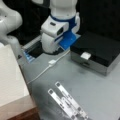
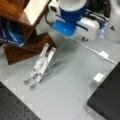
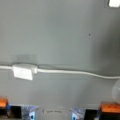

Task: Turn off the lamps. Pick up the book. Place the book on the shelf position.

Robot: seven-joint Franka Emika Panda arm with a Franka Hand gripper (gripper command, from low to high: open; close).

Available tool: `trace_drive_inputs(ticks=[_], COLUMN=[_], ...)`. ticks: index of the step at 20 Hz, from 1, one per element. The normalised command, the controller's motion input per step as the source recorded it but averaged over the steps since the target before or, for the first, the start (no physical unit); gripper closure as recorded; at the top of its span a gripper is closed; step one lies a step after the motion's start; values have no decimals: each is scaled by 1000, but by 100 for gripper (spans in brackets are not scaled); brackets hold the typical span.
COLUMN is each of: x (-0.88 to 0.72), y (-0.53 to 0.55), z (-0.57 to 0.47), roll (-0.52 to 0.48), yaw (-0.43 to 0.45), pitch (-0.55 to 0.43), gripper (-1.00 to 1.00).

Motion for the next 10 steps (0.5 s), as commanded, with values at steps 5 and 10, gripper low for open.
trace_drive_inputs(ticks=[5,10], x=[-259,-175], y=[111,95], z=[-122,-138], roll=[28,28], yaw=[-81,-78], pitch=[-247,-242], gripper=[-100,-100])
